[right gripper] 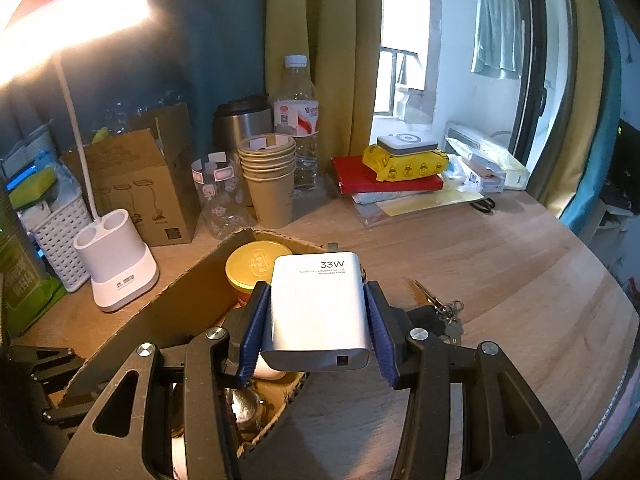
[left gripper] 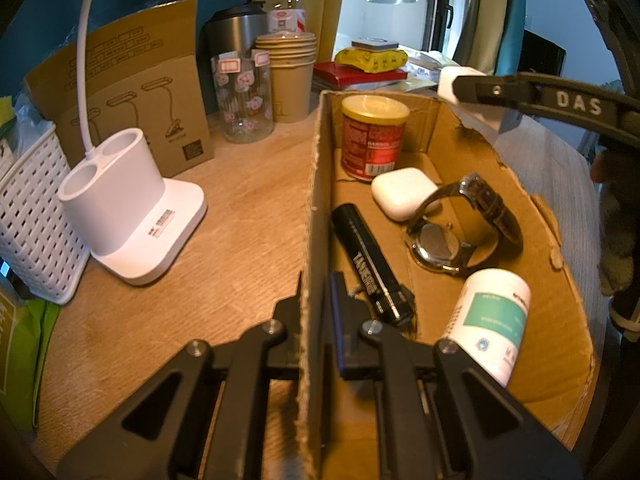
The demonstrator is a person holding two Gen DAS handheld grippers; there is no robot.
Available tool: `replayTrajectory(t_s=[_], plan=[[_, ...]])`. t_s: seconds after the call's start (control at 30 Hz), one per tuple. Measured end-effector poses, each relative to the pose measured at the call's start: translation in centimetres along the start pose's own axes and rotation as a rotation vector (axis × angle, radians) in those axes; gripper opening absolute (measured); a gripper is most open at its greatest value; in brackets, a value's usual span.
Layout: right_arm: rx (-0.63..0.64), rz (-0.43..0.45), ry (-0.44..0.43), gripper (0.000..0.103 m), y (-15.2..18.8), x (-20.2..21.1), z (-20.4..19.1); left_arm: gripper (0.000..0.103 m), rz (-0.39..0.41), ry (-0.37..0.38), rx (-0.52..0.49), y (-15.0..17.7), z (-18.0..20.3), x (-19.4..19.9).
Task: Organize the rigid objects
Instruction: 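Lift the charger with the right gripper and carry it over the box, then lower the charger into the box and open the right gripper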
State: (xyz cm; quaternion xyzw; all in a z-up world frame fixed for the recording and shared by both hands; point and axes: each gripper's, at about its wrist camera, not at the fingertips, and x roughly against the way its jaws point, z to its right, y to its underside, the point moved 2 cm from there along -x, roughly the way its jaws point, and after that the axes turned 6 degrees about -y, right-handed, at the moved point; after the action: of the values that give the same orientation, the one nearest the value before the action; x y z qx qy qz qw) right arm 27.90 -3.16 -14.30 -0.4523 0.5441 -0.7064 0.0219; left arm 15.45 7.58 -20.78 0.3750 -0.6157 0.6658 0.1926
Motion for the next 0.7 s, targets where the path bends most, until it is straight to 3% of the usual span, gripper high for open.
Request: replayTrajectory(t_s=[0.33, 0.7], plan=[[-0.02, -0.023, 0.009, 0.05, -0.3, -1.8, -0.4, 0.01, 0.0, 0.0, 0.0, 0.0, 0.0, 0.0], [0.045, -0.054, 0.125, 0.049, 0.3, -3.6, -1.5, 0.01, 0.0, 0.0, -0.001, -0.1, -0.1, 0.0]])
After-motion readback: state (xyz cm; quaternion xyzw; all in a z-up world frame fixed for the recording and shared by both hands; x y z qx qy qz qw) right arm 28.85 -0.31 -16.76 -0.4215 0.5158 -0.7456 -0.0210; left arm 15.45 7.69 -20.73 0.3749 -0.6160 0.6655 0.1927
